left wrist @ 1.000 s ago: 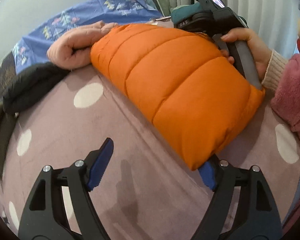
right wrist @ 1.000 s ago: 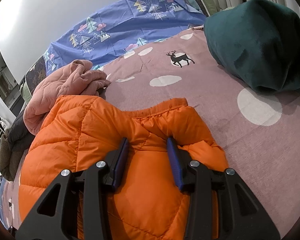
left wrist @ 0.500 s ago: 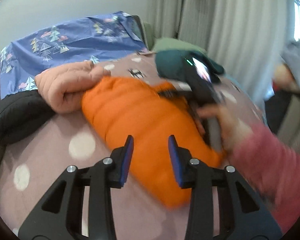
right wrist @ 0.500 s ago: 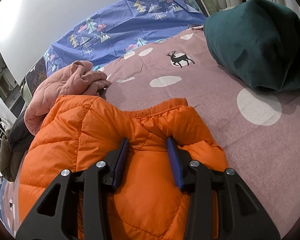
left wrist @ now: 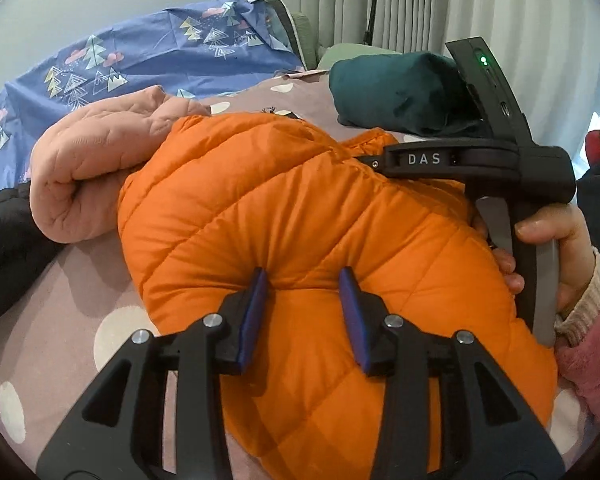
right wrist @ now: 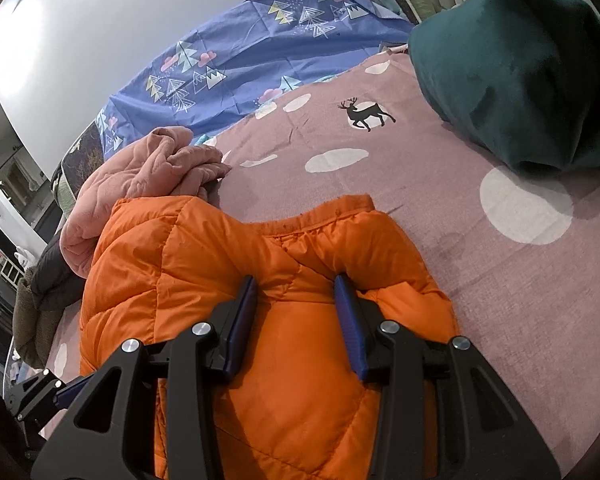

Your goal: Fold large clothes

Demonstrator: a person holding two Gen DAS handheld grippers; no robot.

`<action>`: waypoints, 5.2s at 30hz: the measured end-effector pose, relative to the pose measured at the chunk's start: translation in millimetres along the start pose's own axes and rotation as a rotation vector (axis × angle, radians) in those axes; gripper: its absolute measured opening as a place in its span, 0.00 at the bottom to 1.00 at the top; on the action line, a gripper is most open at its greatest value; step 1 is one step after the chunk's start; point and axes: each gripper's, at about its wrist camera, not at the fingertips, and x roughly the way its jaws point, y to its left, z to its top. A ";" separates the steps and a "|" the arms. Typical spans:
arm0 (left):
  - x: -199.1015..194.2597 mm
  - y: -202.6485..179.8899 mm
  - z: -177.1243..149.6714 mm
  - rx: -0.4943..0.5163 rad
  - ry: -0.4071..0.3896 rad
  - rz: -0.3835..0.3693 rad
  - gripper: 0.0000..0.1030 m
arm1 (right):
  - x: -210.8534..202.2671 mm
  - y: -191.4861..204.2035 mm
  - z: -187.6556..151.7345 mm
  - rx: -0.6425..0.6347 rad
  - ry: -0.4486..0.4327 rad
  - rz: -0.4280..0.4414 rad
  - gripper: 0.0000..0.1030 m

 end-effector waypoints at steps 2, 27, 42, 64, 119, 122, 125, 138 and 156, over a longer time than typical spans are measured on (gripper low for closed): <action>-1.6 0.3 3.0 -0.008 0.000 0.003 0.38 | 1.0 0.6 0.4 0.003 0.000 0.002 0.41; 42.3 7.1 45.9 -0.031 0.041 0.118 0.57 | 0.2 1.1 1.3 -0.002 -0.003 -0.006 0.41; 43.1 25.2 95.0 -0.095 0.031 0.078 0.40 | -1.4 2.3 -1.8 -0.010 -0.015 -0.021 0.42; 80.4 36.5 68.0 -0.067 0.088 0.044 0.43 | -63.1 -25.2 -4.4 0.032 -0.051 0.003 0.50; 68.0 -15.8 64.7 0.084 0.085 -0.017 0.45 | -118.3 -6.2 -132.9 -0.059 0.039 0.018 0.05; 67.4 -17.4 62.8 0.091 0.082 -0.010 0.45 | -126.5 -3.4 -122.9 -0.055 0.045 0.045 0.11; 67.4 -16.2 62.5 0.082 0.083 -0.017 0.45 | -145.5 -10.3 -103.9 -0.022 0.007 0.144 0.44; 67.0 -13.1 63.3 0.073 0.075 -0.028 0.45 | -79.6 -41.6 -30.7 0.094 0.111 0.198 0.91; 35.6 14.2 67.3 -0.083 0.013 -0.156 0.72 | -59.7 -47.5 -56.1 0.159 0.157 0.321 0.49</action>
